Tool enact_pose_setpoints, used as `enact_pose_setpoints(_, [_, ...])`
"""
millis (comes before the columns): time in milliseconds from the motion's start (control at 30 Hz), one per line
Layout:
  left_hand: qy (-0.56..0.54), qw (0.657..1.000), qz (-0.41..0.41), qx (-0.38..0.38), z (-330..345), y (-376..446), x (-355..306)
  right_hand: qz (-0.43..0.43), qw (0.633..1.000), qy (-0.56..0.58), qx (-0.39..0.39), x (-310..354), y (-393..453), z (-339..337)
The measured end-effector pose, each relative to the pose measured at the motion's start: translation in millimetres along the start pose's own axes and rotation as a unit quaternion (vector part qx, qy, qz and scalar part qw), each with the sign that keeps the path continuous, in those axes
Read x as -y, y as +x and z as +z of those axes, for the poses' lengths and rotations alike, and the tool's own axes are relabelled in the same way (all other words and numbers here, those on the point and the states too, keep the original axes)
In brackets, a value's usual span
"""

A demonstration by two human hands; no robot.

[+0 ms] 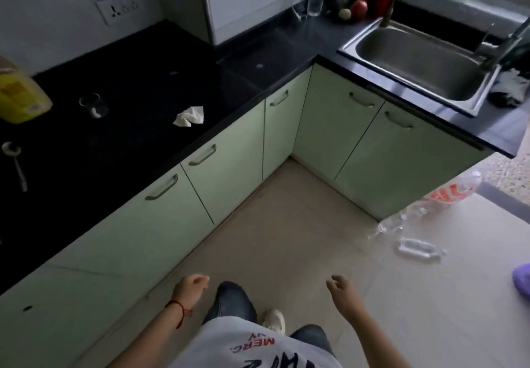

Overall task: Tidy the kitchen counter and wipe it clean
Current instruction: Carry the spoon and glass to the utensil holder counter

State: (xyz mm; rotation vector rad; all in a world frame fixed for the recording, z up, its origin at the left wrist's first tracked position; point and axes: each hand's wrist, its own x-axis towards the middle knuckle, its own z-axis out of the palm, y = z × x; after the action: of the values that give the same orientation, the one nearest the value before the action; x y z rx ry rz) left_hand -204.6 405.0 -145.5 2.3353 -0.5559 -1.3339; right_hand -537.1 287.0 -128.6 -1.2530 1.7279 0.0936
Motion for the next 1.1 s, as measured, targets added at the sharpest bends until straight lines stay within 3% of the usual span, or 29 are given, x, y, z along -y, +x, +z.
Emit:
enact_pose_setpoints(300, [-0.107, 0.989, -0.089, -0.045, -37, 81, -44, -0.06, 0.996, -0.057, 0.025, 130, 98, -18])
enact_pose_setpoints(533, [-0.114, 0.991, -0.063, -0.044, -60, 129, -123, -0.082, 0.99, -0.103, 0.042, 214, 150, -29])
enact_pose_setpoints(700, [-0.137, 0.988, -0.051, -0.051, -68, 139, -154, -0.123, 0.972, -0.177, 0.095, 273, 181, -27])
enact_pose_setpoints(933, [-0.243, 0.947, -0.143, -0.15, -62, 121, -141, -0.238, 0.906, -0.295, 0.188, 360, 219, -17])
enact_pose_setpoints(1100, [-0.346, 0.888, -0.198, -0.228, -48, 88, -134, -0.316, 0.822, -0.394, 0.264, 414, 219, -3])
